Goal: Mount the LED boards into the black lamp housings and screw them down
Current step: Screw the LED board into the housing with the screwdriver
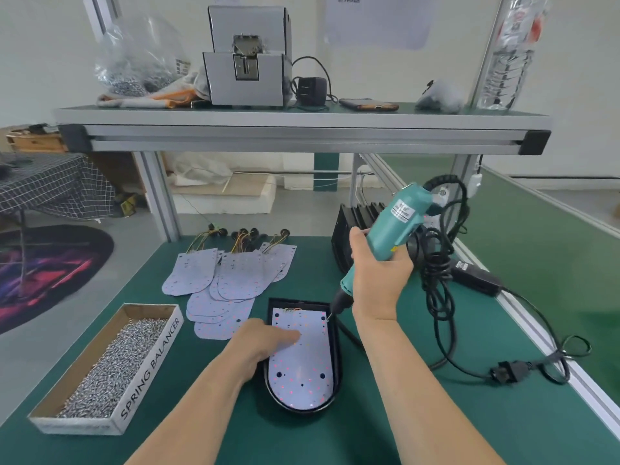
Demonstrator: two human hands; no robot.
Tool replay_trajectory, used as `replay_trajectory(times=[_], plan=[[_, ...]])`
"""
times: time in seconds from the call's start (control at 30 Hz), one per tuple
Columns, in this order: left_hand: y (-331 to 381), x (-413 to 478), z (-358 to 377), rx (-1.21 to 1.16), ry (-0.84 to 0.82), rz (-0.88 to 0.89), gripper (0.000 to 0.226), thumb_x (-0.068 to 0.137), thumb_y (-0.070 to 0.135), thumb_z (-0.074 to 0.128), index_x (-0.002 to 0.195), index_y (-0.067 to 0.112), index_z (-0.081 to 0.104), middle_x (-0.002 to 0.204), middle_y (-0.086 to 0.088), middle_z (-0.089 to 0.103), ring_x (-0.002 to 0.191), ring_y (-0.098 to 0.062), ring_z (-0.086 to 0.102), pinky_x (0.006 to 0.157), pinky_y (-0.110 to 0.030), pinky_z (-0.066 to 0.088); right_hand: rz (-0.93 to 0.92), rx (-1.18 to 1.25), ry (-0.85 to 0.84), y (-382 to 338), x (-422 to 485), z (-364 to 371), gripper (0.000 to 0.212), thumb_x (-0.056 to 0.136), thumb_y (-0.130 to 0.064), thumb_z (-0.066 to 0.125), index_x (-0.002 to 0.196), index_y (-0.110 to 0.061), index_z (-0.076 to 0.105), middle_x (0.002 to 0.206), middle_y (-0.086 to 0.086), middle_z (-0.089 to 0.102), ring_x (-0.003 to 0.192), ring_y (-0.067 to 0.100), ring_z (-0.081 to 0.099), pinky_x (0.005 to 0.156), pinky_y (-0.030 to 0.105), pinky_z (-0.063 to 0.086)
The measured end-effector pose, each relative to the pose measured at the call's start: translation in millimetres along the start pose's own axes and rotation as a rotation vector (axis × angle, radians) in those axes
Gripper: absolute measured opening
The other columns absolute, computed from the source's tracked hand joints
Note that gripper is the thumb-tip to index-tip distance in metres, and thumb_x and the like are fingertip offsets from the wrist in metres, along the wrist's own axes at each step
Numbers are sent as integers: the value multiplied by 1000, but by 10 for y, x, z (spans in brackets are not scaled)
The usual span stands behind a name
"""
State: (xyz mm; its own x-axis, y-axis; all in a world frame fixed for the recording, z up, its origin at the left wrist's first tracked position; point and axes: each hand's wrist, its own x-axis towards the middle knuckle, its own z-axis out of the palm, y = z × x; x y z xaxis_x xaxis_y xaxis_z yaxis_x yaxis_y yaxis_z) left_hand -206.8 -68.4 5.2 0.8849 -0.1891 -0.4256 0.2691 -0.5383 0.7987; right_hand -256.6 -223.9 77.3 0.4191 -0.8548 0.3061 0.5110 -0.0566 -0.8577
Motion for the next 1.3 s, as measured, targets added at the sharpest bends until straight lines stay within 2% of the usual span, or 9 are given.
replay_trajectory(times=[0.07, 0.17, 0.3, 0.43, 0.63, 0.77, 0.93, 1.07, 1.3], plan=[[9, 13, 43, -5, -13, -1, 36, 79, 26, 81, 70, 20, 47, 76, 7, 57, 67, -4, 50, 56, -21, 38, -26, -55, -26, 70, 3, 9, 21, 78, -22, 77, 71, -18, 58, 58, -14, 54, 55, 10, 49, 54, 25, 47], [-27, 67, 55, -57, -34, -6, 21, 78, 24, 83, 82, 13, 64, 90, -1, 70, 78, -12, 63, 70, -25, 45, -43, -128, -36, 188, 17, 16, 23, 77, -27, 77, 69, -20, 57, 56, -14, 55, 53, 11, 49, 54, 28, 47], [-62, 98, 51, -116, -38, -16, 18, 78, 21, 84, 81, 13, 67, 80, 3, 71, 71, -8, 64, 54, -19, 43, -25, -189, -41, 355, 35, 17, 26, 76, -30, 78, 70, -20, 55, 56, -14, 53, 54, 11, 49, 56, 34, 49], [-82, 125, 52, -147, -46, -24, 17, 77, 20, 84, 85, 12, 71, 88, -2, 74, 78, -15, 68, 59, -22, 45, -25, -191, -44, 464, 46, 36, 26, 76, -32, 77, 72, -18, 56, 57, -14, 55, 52, 7, 49, 52, 24, 47], [-100, 140, 55, -161, -55, -13, 14, 76, 19, 84, 83, 12, 73, 83, -1, 77, 77, -16, 71, 60, -22, 48, -34, -222, -38, 547, 67, 55, 27, 75, -35, 77, 72, -17, 56, 57, -12, 55, 53, 11, 50, 54, 30, 49], [-107, 139, 52, -176, -71, -9, 15, 76, 18, 84, 86, 10, 76, 79, -1, 78, 75, -19, 74, 64, -24, 53, -48, -238, -36, 558, 81, 61, 28, 75, -34, 77, 68, -20, 54, 55, -14, 54, 51, 8, 48, 52, 22, 46], [-90, 122, 40, -174, -77, -13, 12, 77, 18, 83, 84, 12, 76, 79, 1, 78, 62, -8, 72, 50, -17, 47, -56, -243, -31, 558, 83, 57, 28, 74, -35, 76, 69, -18, 54, 57, -11, 53, 52, 10, 48, 53, 25, 48], [-75, 107, 35, -176, -85, -10, 10, 80, 17, 81, 82, 13, 73, 60, 11, 72, 47, 0, 66, 36, -9, 41, -53, -249, -49, 559, 75, 71, 30, 75, -35, 76, 71, -16, 54, 59, -8, 53, 53, 11, 48, 56, 34, 50], [-99, 139, 31, -172, -93, -3, 13, 78, 21, 84, 84, 15, 74, 75, 7, 75, 70, -7, 70, 52, -17, 45, 9, -216, -41, 583, 95, 52, 28, 75, -30, 75, 70, -17, 51, 53, -15, 51, 48, 6, 46, 47, 20, 44]])
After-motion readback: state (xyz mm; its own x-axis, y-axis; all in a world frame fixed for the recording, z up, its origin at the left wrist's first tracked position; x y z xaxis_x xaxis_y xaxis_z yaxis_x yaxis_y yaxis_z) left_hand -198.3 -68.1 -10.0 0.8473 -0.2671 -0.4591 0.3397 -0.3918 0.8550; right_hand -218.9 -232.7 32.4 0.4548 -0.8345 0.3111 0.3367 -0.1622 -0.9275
